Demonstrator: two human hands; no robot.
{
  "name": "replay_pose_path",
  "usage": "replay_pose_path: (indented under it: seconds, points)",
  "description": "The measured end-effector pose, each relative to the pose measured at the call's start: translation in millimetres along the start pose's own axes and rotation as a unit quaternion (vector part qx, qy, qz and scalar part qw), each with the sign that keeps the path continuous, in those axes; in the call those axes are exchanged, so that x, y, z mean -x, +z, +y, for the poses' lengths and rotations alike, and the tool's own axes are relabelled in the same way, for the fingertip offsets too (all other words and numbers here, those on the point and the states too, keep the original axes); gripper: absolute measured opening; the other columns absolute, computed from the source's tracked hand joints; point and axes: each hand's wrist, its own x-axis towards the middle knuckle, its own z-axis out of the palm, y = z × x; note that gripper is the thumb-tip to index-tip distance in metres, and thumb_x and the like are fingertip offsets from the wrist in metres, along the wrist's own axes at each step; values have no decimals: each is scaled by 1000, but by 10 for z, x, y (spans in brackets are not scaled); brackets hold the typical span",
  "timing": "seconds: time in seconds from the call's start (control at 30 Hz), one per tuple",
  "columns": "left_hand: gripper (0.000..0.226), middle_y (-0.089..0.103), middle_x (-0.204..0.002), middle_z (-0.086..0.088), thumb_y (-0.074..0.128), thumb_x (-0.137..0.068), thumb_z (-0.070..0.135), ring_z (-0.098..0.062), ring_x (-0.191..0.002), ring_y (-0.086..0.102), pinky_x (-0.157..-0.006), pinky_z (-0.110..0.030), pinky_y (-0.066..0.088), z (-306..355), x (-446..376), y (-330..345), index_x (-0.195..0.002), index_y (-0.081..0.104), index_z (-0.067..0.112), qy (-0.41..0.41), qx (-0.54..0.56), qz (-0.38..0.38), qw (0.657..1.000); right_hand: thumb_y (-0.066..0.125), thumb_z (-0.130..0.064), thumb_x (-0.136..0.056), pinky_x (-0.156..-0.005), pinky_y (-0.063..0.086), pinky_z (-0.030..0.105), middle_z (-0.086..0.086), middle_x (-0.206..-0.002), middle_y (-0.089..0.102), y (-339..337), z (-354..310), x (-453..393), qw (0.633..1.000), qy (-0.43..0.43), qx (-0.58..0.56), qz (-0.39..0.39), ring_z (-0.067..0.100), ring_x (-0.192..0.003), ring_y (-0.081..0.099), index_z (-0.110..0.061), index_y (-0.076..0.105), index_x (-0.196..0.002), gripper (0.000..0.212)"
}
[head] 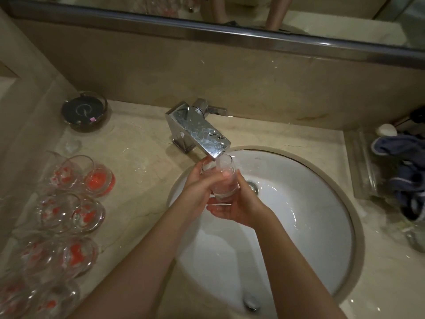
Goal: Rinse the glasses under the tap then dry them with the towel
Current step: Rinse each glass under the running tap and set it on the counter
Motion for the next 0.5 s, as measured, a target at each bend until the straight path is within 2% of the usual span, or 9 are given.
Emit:
replay_pose_path:
  seconds: [0.1, 0.2, 0.23, 0.33, 0.4, 0.5]
  points:
    - [51, 72, -99, -4, 70, -79, -4, -17, -90, 69, -77, -22, 54, 58, -29, -5, -126, 55, 7, 8, -26, -14, 1000, 32, -67, -94, -65, 60, 29, 18, -81, 72, 25, -14, 29, 998, -38, -42, 2, 24, -69, 72, -6, 56, -121, 71]
    - [67, 68, -112, -5, 80, -63, 12, -15, -105, 65, -90, -25, 51, 144, -68, -78, -126, 57, 4, 44, -134, 0, 990, 49, -53, -95, -60, 58, 25, 11, -89, 69, -4, -36, 56, 990, -94, -98, 39, 19, -68, 66, -10, 62, -113, 49]
    - [63, 68, -112, -3, 79, -61, 16, -14, -106, 64, -93, -25, 49, 179, -77, -99, -121, 61, 7, 58, -191, 7, 980, 53, -49, -94, -58, 56, 23, 11, -95, 66, -20, -41, 70, 988, -112, -96, 49, 18, -69, 63, -8, 63, -115, 46]
    - [22, 71, -93, 4, 81, -73, 11, -6, -89, 65, -89, -22, 48, 247, -106, -136, -91, 71, 19, 68, -304, -9, 950, 65, -38, -90, -61, 55, 23, 19, -114, 61, -71, -54, 117, 982, -164, -40, 85, 22, -81, 62, -2, 60, -120, 47]
    - [4, 73, -83, 1, 71, -86, 8, -7, -77, 67, -79, -16, 50, 267, -111, -120, -88, 72, 12, 44, -295, -30, 954, 72, -29, -86, -63, 55, 24, 23, -120, 60, -73, -71, 186, 979, -183, -9, 88, 27, -84, 63, -3, 56, -116, 42]
    - [12, 75, -78, -3, 60, -93, 11, -12, -70, 71, -72, -19, 54, 247, -114, -97, -91, 70, 4, -14, -222, -59, 973, 76, -13, -82, -69, 55, 25, 15, -117, 61, -54, -112, 252, 973, -215, 55, 71, 25, -88, 64, -13, 53, -117, 42]
